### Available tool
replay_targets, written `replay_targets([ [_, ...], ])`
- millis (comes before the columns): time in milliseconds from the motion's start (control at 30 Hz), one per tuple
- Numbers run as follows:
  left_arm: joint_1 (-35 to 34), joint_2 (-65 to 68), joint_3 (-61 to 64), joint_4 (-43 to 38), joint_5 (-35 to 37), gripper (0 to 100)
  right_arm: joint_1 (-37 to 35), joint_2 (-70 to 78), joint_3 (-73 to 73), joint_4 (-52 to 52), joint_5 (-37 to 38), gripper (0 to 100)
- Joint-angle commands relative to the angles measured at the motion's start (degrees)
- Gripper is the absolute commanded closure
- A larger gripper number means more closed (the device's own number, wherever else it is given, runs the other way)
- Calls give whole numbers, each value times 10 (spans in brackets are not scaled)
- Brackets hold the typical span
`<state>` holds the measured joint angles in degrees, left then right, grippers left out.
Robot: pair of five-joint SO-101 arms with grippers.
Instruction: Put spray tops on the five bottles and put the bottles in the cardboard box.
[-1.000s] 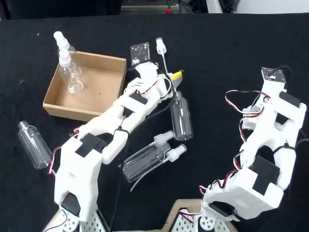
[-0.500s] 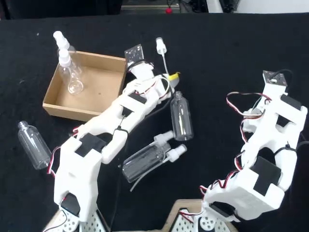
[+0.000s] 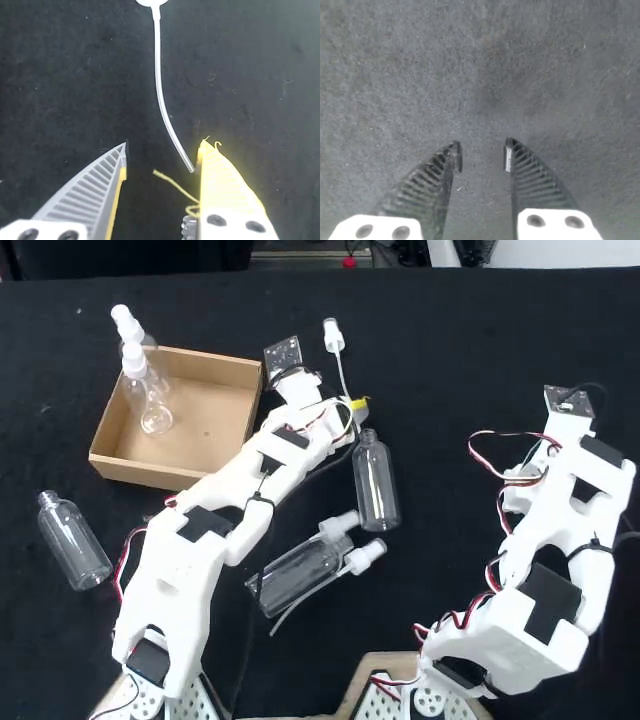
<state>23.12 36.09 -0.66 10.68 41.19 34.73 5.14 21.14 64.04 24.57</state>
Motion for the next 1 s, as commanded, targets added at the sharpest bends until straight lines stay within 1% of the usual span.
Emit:
replay_targets([
  [0,-1,-23,-59,40,6,777,10,-36,0,-11,4,853],
  [100,-2,-31,-75,64,5,777,10,-36,0,-10,4,853],
  [433,0,-28,-87,62,3,777,6,-36,21,-25,2,853],
  [467,0,-28,-87,61,3,785,6,-36,22,-26,2,853],
  [600,3,-28,-90,60,3,888,6,-36,22,-25,2,853],
  [633,3,-28,-90,60,3,898,6,-36,22,-25,2,853],
  [833,9,-28,-90,58,3,837,6,-36,22,-24,2,853],
  [967,10,-27,-90,57,-8,837,7,-36,22,-23,2,853],
])
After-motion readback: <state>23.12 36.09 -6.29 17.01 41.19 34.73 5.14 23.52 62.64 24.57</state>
